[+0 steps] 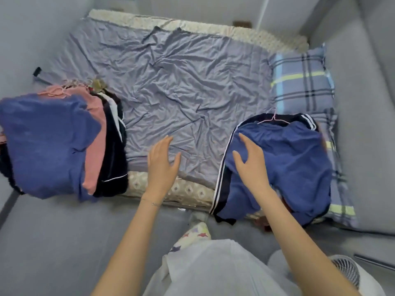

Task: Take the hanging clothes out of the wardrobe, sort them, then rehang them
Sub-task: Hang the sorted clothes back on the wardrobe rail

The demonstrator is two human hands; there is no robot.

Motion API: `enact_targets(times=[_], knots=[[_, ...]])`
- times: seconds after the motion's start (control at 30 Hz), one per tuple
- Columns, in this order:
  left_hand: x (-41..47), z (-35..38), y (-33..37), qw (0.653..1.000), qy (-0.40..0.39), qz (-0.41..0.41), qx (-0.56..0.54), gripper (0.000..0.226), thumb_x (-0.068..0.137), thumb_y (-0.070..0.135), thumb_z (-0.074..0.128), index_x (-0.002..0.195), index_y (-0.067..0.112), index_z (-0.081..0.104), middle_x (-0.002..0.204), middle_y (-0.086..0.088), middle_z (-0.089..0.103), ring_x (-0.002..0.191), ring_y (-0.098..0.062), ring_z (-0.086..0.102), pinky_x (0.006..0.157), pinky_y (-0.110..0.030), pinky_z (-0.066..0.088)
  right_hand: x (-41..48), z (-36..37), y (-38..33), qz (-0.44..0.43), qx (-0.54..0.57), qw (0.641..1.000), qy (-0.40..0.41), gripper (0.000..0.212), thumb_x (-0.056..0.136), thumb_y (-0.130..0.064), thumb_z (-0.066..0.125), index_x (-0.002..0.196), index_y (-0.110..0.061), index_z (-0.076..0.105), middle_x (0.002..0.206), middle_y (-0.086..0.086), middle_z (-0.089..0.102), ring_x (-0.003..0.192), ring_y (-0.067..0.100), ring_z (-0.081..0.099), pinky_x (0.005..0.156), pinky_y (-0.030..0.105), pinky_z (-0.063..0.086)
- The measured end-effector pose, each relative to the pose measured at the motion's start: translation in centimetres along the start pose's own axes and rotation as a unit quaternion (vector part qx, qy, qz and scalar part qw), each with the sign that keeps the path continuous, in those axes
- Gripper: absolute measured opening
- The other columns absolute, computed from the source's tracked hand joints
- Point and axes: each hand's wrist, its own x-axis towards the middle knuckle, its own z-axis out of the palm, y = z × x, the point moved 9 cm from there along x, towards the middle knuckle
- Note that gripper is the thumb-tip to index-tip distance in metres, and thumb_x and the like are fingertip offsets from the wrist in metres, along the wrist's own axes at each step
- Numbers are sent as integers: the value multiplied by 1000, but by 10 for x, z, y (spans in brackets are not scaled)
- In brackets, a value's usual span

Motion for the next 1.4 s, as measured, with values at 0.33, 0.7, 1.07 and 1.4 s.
enact_targets(times=[0.33,0.7,1.07,1.4], knots=[[144,138,99,984,-131,121,-9,49,97,22,60,141,6,46,145,-9,48,135,-26,43,113,-44,32,105,-83,86,99,10,989,111,50,99,-21,54,147,-19,39,145,-3,45,134,15,36,111,29,30],[214,309,172,972,-194,134,6,47,93,18,64,135,1,51,139,-14,53,129,-33,48,110,-45,35,180,-143,234,168,-16,981,97,50,99,-21,55,146,-17,40,149,-1,43,138,17,33,115,35,30],[263,515,148,961,-272,50,5,46,91,14,65,133,-1,51,133,-15,57,123,-35,52,104,-39,38,305,-110,405,152,-99,983,-16,48,98,-16,51,145,-11,41,148,6,44,140,23,35,117,36,27],[235,568,115,958,-282,-38,-33,48,94,16,62,138,2,48,139,-10,55,130,-25,49,110,-31,35,329,-65,488,172,-308,927,-126,54,101,-27,45,151,-17,28,147,5,40,134,27,36,109,42,29]])
